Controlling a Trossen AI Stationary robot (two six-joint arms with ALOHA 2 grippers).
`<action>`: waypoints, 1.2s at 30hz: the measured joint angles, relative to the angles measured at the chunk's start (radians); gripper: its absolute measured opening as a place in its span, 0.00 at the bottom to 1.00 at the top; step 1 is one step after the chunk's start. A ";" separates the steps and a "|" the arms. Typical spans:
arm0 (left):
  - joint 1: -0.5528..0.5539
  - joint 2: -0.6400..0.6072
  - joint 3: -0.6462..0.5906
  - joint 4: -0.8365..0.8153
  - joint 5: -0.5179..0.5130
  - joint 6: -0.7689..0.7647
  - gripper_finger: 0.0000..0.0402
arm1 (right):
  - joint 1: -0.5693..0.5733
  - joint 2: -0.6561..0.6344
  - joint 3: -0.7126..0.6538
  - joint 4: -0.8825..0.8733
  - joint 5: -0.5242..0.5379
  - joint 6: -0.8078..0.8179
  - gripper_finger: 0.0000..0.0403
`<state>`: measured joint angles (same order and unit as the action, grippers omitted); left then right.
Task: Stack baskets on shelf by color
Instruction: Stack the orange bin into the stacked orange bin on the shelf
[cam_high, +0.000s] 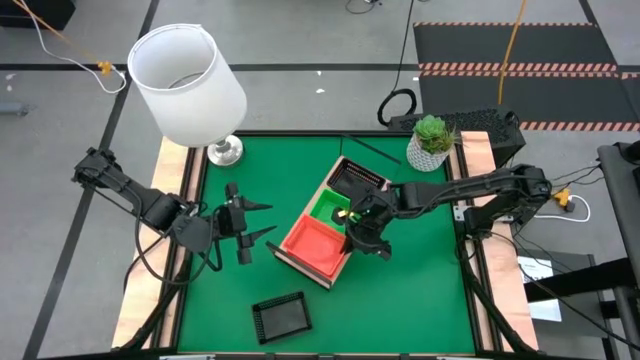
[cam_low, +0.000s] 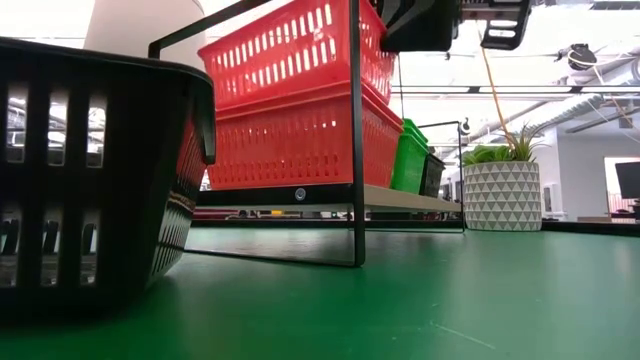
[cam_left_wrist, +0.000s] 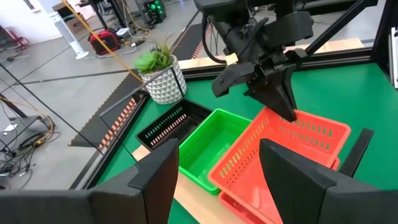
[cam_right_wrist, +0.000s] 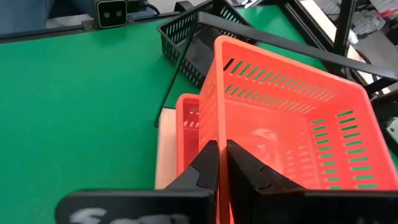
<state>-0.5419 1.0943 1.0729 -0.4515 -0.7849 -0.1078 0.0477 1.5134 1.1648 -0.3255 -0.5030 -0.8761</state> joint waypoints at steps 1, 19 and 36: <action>0.000 0.000 0.000 0.000 0.000 0.000 0.56 | 0.000 0.004 0.000 0.000 0.000 0.000 0.02; 0.000 0.000 0.000 0.000 0.001 -0.001 0.56 | 0.000 0.006 -0.119 0.092 0.001 -0.001 0.04; -0.004 0.000 0.000 -0.001 0.029 -0.012 0.56 | 0.032 -0.069 -0.145 0.143 0.064 0.369 0.29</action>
<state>-0.5457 1.0943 1.0729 -0.4521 -0.7560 -0.1200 0.0797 1.4446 1.0199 -0.1830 -0.4394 -0.5075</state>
